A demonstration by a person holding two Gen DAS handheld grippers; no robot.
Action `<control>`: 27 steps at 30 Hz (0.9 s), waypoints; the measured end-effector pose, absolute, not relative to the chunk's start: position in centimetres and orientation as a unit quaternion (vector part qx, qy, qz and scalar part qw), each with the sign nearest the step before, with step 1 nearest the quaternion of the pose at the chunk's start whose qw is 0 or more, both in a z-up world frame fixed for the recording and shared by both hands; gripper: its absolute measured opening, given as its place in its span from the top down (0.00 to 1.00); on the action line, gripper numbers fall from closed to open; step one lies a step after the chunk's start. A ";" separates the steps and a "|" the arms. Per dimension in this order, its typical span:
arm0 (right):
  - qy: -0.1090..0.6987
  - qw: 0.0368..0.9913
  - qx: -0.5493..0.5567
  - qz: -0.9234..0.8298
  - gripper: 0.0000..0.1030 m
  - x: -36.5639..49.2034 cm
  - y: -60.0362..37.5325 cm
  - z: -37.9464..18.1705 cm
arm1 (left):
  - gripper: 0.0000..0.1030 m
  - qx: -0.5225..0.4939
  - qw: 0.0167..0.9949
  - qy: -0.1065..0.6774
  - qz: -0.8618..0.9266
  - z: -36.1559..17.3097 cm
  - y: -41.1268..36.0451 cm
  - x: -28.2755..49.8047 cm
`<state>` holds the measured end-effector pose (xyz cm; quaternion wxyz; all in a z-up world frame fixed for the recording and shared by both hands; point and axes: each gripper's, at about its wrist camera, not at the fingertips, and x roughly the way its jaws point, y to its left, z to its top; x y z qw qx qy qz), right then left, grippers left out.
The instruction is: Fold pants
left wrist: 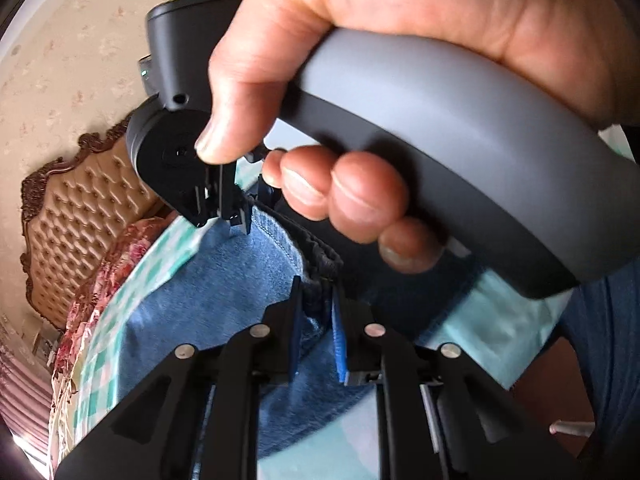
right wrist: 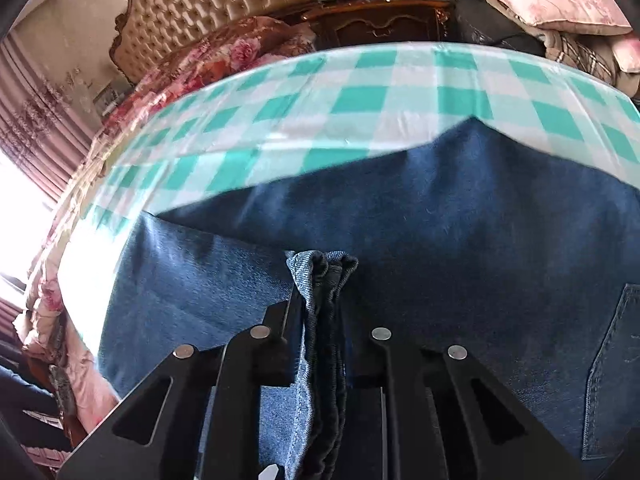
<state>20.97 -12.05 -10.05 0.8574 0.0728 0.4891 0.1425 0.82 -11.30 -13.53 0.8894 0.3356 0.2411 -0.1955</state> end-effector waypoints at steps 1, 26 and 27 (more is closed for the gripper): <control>0.485 0.861 0.068 0.140 0.82 20.9 -12.1 -10.2 | 0.78 0.332 0.891 0.240 -0.197 -13.4 -11.1 0.8; 0.463 0.883 -0.035 0.063 0.40 12.8 -8.6 -11.1 | 0.95 -0.019 0.887 0.456 -0.068 -9.7 14.4 21.7; 0.463 0.883 -0.036 0.065 0.40 12.7 -8.5 -11.2 | 0.95 -0.020 0.889 0.455 -0.039 -9.3 15.5 22.1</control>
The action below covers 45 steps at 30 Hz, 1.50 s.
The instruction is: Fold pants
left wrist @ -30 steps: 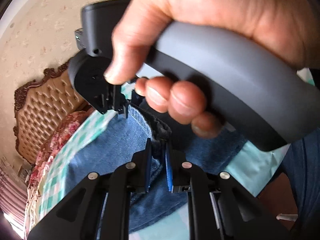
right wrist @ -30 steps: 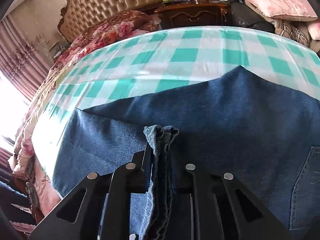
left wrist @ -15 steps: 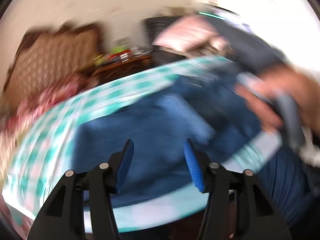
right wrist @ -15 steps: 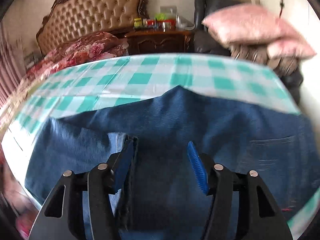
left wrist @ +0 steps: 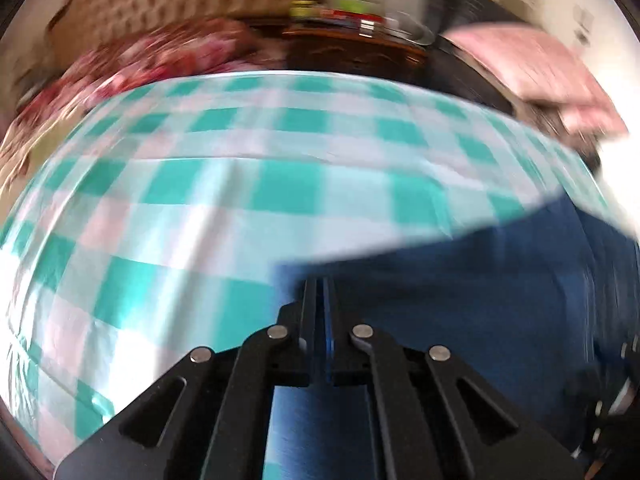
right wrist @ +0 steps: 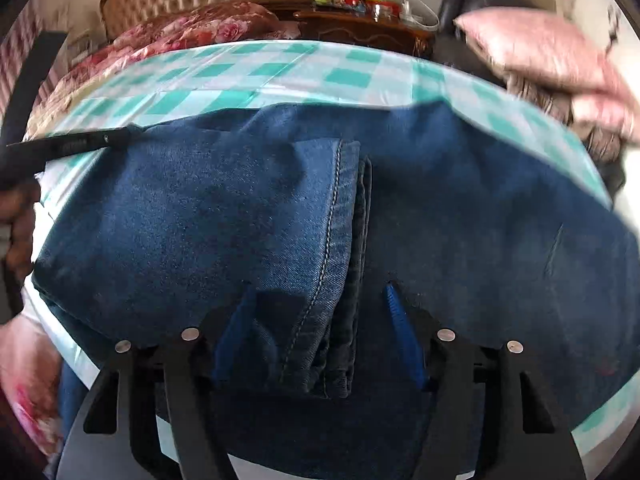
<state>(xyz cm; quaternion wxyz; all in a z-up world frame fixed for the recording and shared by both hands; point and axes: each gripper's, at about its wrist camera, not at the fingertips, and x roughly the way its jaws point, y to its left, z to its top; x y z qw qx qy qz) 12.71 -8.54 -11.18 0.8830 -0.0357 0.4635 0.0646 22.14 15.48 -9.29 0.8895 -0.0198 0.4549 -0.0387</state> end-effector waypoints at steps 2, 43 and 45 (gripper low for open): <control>0.463 0.883 -0.040 0.065 0.39 12.6 -8.4 -11.2 | 0.82 -0.019 0.900 0.436 -0.010 -7.6 16.2 21.4; 0.446 0.886 -0.122 0.022 0.35 20.1 -6.4 -10.4 | 0.71 -0.036 0.924 0.379 0.048 -10.8 16.2 7.8; 0.447 0.886 -0.121 0.021 0.35 19.9 -6.4 -10.4 | 0.75 -0.041 0.930 0.365 0.030 -9.4 16.4 8.8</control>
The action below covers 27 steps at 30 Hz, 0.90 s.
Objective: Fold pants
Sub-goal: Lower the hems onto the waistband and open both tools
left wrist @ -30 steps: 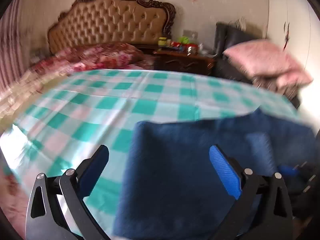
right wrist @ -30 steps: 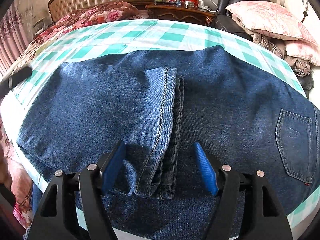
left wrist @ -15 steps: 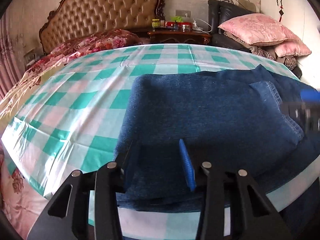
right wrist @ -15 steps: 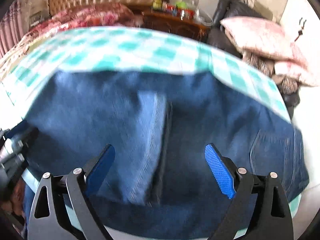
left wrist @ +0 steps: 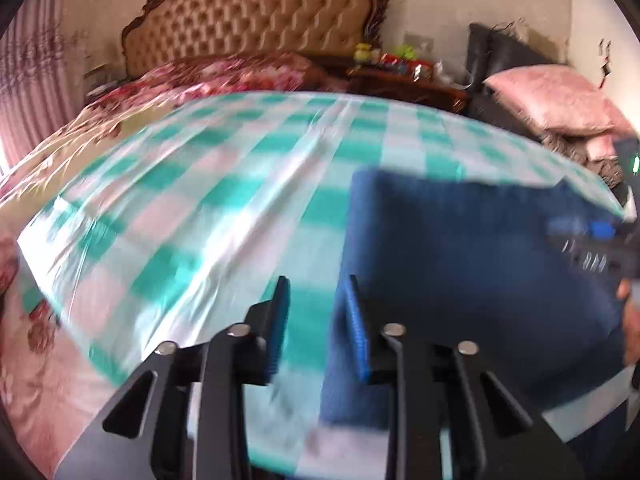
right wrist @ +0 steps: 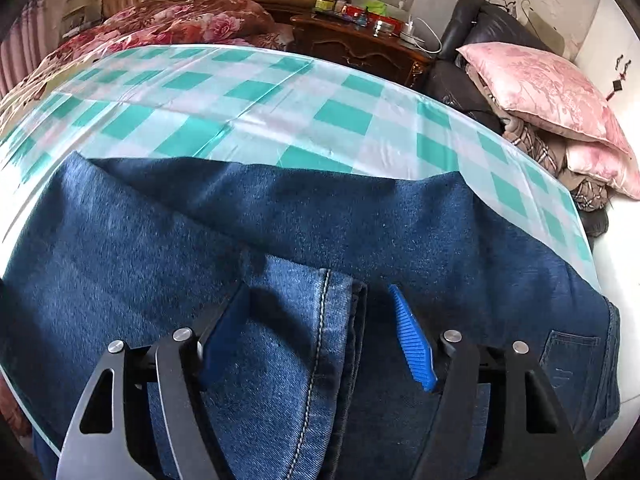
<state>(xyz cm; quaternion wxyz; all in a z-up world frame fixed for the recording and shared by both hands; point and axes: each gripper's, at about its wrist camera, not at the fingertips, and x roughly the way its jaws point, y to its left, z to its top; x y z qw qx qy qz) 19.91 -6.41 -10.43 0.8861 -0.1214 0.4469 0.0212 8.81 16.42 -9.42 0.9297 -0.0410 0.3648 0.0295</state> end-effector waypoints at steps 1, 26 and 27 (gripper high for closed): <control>0.447 0.886 -0.119 0.020 0.35 19.9 -6.4 -10.5 | 0.80 -0.041 0.934 0.353 0.018 -8.5 16.2 9.6; 0.455 0.885 -0.099 0.020 0.29 20.4 -7.0 -10.7 | 0.79 0.003 0.912 0.410 -0.001 -9.5 16.3 15.4; 0.456 0.884 -0.099 0.019 0.29 20.4 -7.0 -10.7 | 0.79 -0.006 0.916 0.401 -0.017 -9.1 16.4 14.6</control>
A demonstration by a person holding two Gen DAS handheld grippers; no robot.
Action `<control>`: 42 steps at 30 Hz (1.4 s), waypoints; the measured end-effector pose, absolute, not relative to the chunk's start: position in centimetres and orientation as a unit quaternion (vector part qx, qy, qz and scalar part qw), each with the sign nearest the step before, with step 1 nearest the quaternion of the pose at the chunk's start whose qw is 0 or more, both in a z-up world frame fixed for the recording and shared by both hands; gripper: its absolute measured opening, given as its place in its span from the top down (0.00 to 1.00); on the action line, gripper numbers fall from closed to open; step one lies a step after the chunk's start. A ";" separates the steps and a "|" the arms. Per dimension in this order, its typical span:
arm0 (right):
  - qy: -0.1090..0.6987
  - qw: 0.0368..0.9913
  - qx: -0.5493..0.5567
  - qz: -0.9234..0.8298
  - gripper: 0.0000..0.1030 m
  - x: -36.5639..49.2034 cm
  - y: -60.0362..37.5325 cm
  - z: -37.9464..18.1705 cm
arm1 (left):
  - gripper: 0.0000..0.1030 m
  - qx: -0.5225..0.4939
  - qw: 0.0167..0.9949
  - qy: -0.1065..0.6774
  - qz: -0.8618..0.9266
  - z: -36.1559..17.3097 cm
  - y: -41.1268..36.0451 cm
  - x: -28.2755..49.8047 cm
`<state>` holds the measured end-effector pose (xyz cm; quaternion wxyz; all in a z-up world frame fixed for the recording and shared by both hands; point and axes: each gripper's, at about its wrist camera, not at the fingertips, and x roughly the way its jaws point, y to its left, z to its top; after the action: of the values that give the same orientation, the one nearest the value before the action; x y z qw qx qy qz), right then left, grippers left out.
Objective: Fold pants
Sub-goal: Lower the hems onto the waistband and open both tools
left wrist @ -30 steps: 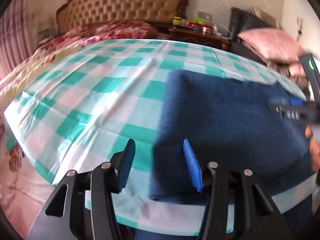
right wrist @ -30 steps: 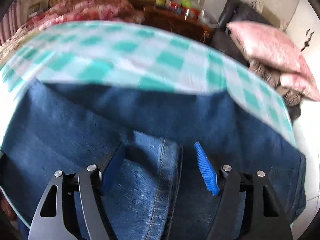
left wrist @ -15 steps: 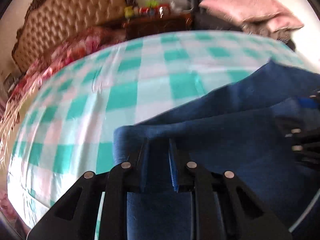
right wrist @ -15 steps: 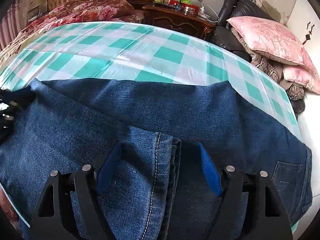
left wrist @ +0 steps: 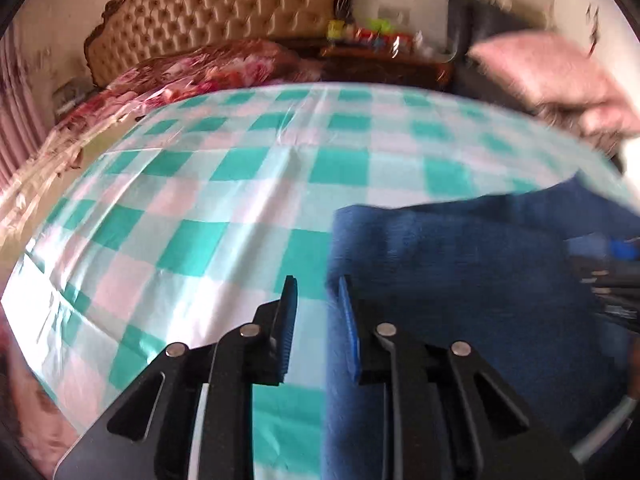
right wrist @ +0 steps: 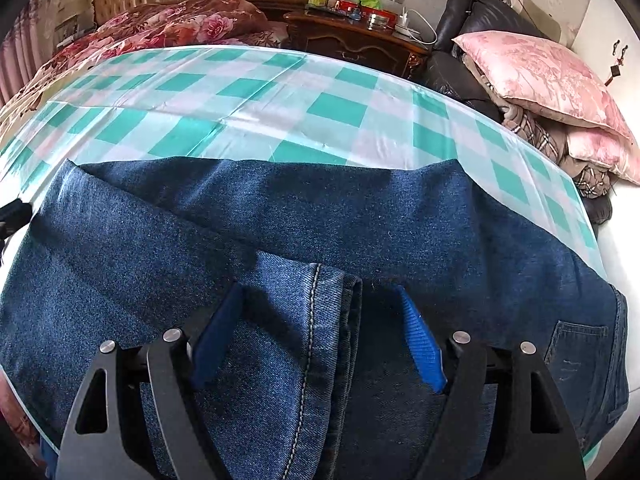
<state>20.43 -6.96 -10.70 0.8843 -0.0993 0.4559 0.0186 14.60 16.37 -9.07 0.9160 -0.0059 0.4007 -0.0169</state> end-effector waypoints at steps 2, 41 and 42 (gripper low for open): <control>0.455 0.884 -0.103 0.017 0.29 20.4 -6.8 -10.7 | 0.78 -0.002 0.921 0.385 -0.058 -8.5 15.8 12.6; 0.457 0.881 -0.119 -0.027 0.67 12.3 -9.9 -11.0 | 0.62 -0.117 0.898 0.420 -0.067 -11.8 18.6 4.0; 0.456 0.881 -0.119 -0.027 0.67 12.3 -9.9 -11.0 | 0.63 -0.116 0.898 0.419 -0.068 -11.8 18.5 4.0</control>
<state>12.27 -9.91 -11.03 0.8814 -0.1185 0.4564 -0.0272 3.97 18.51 -11.82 0.8978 -0.1157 0.4195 -0.0682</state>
